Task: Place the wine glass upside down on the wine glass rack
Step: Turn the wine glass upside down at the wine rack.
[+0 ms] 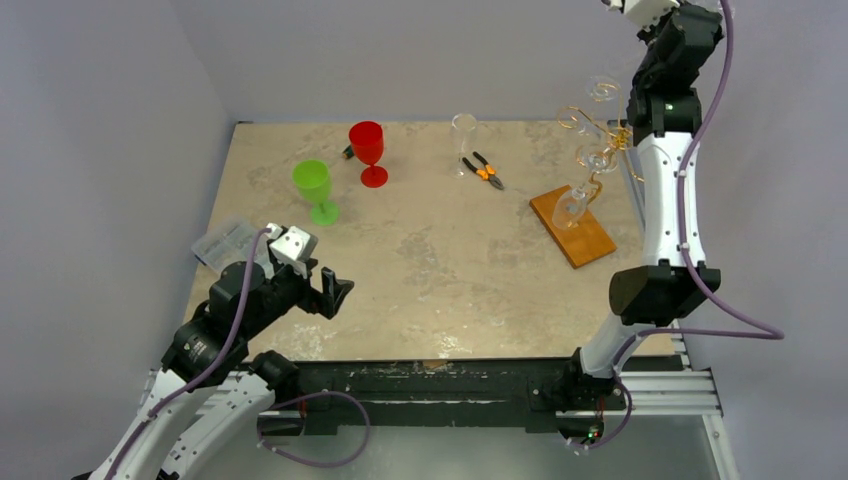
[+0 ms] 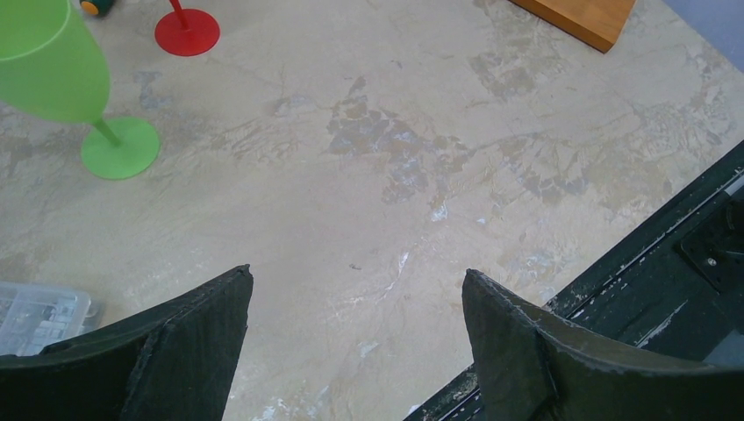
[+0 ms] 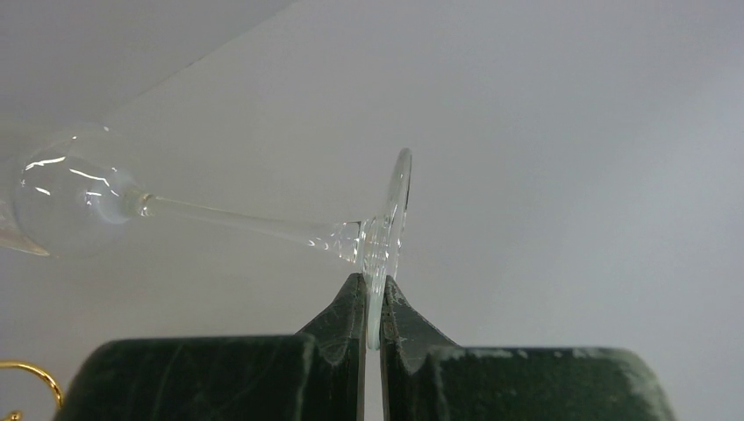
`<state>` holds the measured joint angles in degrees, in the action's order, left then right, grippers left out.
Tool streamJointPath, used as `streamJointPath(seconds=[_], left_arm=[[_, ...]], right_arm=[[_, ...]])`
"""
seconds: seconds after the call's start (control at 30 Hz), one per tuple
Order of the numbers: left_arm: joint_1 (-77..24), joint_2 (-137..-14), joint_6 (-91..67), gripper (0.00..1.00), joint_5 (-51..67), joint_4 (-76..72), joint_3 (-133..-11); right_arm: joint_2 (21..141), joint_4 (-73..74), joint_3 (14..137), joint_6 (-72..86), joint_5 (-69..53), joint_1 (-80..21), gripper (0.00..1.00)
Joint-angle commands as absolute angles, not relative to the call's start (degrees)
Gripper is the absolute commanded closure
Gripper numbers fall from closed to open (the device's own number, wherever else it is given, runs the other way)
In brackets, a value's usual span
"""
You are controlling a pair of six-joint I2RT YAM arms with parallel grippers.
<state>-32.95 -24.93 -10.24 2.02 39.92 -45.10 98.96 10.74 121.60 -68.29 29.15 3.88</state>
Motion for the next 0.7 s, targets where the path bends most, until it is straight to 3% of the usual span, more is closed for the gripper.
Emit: streamJointPath(seconds=[0.0, 0.67], left_arm=[[-32.48, -24.7, -9.27, 0.14, 2.98, 37.6, -44.93], [-32.38, -24.76, -9.14, 0.14, 3.38, 37.59, -44.87]], right_arm=[[98.96, 4.98, 122.87, -71.17, 30.76, 4.2, 1.0], [95.16, 6.23, 111.56, -74.67, 29.97, 4.21, 1.0]])
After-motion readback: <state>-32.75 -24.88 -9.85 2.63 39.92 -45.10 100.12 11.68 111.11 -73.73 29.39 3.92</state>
